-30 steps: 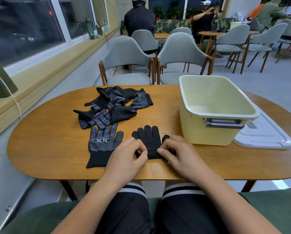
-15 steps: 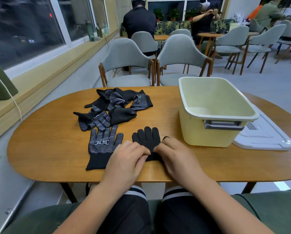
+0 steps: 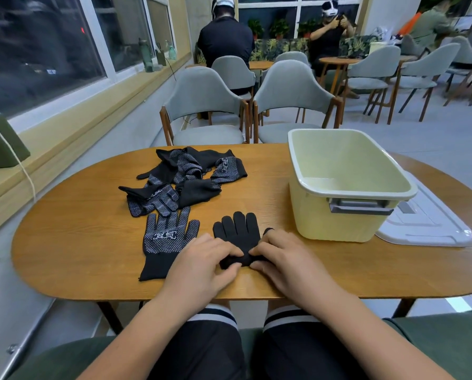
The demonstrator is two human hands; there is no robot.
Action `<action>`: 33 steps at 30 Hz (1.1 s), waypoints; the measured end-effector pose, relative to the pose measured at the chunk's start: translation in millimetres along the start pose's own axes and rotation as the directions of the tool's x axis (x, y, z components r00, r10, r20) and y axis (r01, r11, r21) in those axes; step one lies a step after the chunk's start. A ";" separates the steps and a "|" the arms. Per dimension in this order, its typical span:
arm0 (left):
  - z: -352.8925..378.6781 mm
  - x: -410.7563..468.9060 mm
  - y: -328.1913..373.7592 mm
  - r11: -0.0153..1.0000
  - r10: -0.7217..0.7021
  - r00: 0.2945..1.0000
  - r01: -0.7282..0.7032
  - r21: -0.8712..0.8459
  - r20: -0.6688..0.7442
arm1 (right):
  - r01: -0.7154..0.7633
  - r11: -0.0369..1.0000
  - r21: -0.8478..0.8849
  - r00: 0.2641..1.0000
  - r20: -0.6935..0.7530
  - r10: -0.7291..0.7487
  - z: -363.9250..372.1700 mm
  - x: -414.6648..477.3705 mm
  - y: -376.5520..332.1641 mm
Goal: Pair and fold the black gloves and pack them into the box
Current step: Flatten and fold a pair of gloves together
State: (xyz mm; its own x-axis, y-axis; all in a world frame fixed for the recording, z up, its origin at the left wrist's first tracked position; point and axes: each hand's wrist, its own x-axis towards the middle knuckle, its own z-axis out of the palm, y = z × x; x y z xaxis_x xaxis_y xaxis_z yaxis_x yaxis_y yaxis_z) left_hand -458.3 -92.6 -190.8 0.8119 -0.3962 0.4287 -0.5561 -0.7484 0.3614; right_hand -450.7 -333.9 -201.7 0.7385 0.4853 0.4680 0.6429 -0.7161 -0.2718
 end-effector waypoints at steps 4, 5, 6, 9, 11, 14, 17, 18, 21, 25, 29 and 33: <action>-5.2 -10.1 2.0 0.995 -0.015 0.999 0.018 -0.096 0.038 | -0.025 0.994 0.106 0.998 0.060 0.019 -13.8 -7.2 -5.5; -4.8 -12.4 2.1 0.995 -0.016 0.999 0.019 -0.101 0.036 | -0.034 0.991 0.128 0.998 0.064 0.026 -15.6 -8.2 -7.0; -4.1 -13.9 2.1 0.994 -0.022 0.999 0.025 -0.104 0.031 | -0.039 0.989 0.144 0.997 0.065 0.030 -16.0 -8.5 -7.6; -0.8 -13.3 2.0 0.990 -0.064 0.998 0.064 -0.123 0.008 | -0.070 0.975 0.213 0.995 0.079 0.054 -15.3 -3.4 -5.3; 0.7 -10.6 1.8 0.986 -0.101 0.995 0.100 -0.134 0.001 | -0.081 0.969 0.235 0.995 0.082 0.063 -14.0 1.8 -1.9; 2.3 -6.0 1.1 0.980 -0.154 0.988 0.153 -0.129 -0.003 | -0.101 0.974 0.201 0.993 0.084 0.085 -11.2 7.4 3.1; 5.8 -0.5 0.2 0.982 -0.167 0.986 0.164 -0.097 -0.021 | -0.159 0.972 0.175 0.985 0.090 0.145 -7.9 10.6 6.6; 7.3 1.9 -0.4 0.982 -0.170 0.985 0.167 -0.092 -0.027 | -0.172 0.969 0.176 0.983 0.088 0.158 -7.1 11.7 7.4; 10.4 9.8 -2.4 0.975 -0.205 0.979 0.203 -0.091 -0.019 | -0.196 0.966 0.166 0.979 0.093 0.183 -6.3 17.8 8.1; 8.2 16.4 1.3 0.985 -0.156 0.986 0.151 -0.086 -0.051 | -0.189 0.978 0.085 0.982 0.046 0.186 -3.7 23.1 6.2; 8.6 11.0 2.8 0.998 -0.002 0.997 0.007 0.067 -0.075 | -0.030 0.999 -0.037 0.997 -0.075 0.028 -0.5 15.2 0.6; 6.0 -1.5 0.6 0.986 0.103 0.992 -0.093 0.136 -0.068 | 0.077 0.986 -0.149 0.988 -0.120 -0.095 1.9 5.7 -7.5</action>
State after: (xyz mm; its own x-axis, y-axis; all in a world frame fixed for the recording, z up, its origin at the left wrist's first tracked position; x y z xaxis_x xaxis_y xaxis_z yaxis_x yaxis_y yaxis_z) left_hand -458.8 -95.7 -196.2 0.7360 -0.4342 0.5194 -0.6000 -0.7737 0.2034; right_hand -450.9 -324.8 -198.7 0.6442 0.4880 0.5890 0.6603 -0.7435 -0.1062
